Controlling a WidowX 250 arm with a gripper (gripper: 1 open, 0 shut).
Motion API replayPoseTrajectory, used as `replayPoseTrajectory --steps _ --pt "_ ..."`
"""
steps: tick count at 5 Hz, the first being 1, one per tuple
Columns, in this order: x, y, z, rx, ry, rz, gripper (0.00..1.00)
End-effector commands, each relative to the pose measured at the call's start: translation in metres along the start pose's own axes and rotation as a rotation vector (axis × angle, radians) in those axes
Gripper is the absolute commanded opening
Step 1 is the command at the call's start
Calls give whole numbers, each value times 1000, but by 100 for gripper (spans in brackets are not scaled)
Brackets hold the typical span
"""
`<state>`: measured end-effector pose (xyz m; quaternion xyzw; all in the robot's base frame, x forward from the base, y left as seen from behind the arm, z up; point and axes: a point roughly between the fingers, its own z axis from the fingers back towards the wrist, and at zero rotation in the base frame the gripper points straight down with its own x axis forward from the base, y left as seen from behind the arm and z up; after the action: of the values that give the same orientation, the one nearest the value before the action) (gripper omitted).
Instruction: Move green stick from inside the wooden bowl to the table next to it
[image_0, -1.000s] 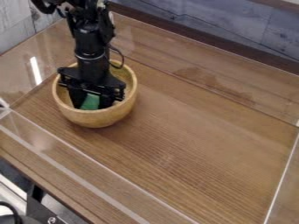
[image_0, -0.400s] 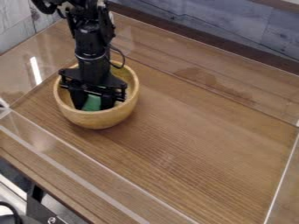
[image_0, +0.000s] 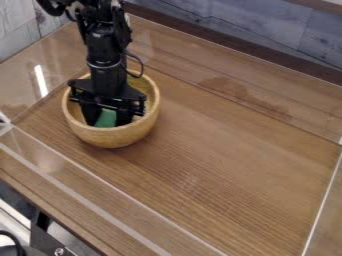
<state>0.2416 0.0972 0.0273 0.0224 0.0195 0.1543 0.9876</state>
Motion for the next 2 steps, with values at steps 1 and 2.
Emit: replayPoseTrajectory --steps 1,2 --pt "8 2 12 -7 -32 12 0" --pt "8 2 15 -14 -29 16 0"
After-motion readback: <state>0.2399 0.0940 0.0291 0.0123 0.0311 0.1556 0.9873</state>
